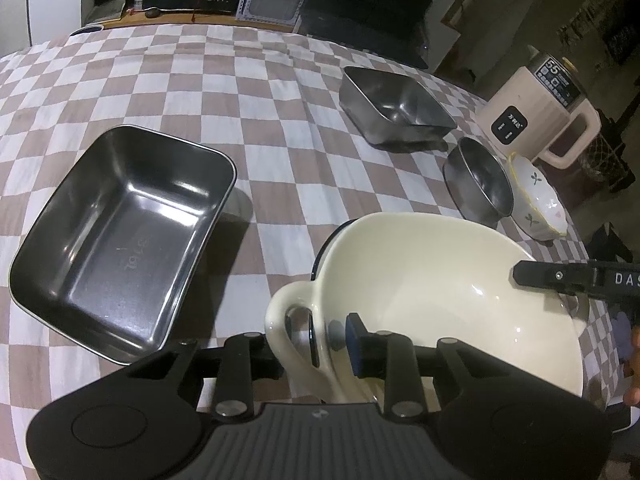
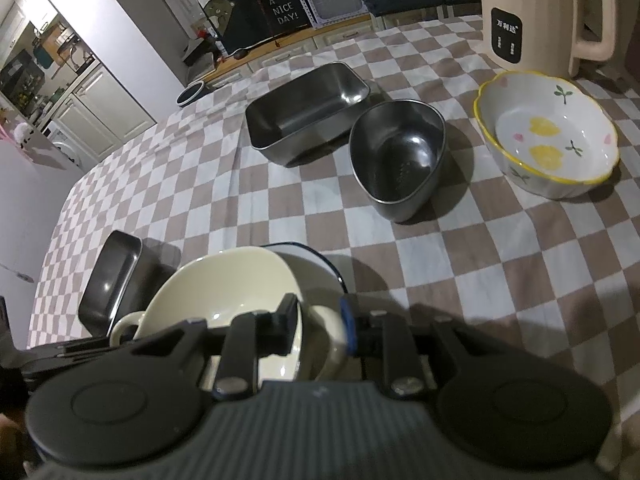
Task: Organize plates and bowls
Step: 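Lower the cream bowl onto the dark-rimmed white plate and open both grippers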
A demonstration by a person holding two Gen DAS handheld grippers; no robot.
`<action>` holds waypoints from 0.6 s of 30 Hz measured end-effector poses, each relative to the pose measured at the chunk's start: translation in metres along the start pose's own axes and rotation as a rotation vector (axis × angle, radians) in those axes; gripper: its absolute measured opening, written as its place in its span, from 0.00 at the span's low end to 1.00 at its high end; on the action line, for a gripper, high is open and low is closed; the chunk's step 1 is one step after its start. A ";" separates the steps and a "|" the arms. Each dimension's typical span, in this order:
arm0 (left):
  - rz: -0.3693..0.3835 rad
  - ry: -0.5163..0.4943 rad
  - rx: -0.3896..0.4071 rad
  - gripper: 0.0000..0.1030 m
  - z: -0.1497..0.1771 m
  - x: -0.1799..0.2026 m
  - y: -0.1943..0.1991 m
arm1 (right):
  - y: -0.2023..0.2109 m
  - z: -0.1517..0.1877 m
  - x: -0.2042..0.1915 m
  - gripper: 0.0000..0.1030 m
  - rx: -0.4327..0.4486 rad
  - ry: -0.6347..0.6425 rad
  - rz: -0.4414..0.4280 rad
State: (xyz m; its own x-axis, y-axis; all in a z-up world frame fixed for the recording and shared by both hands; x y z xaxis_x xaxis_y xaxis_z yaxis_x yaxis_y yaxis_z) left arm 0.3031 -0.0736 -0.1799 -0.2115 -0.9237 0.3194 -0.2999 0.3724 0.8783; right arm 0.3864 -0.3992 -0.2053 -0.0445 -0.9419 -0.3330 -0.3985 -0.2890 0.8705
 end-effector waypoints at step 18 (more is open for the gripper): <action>-0.009 -0.035 -0.024 0.24 0.000 0.002 0.002 | -0.013 0.000 -0.004 0.28 -0.079 0.086 0.046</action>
State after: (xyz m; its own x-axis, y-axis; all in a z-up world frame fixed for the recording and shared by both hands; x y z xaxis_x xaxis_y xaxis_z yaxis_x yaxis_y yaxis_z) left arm 0.3017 -0.0749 -0.1771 -0.2413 -0.9232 0.2990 -0.2797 0.3612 0.8895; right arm 0.3915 -0.3916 -0.2159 0.0187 -0.9646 -0.2630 -0.3238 -0.2548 0.9112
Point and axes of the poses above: each gripper's, at about its wrist camera, not at the fingertips, and y roughly against the way its jaws point, x to its right, z to its underside, the point moved 1 cm from there along -y, roughly the way its jaws point, and after that the axes turned 6 degrees about -x, right-handed, at the moved point
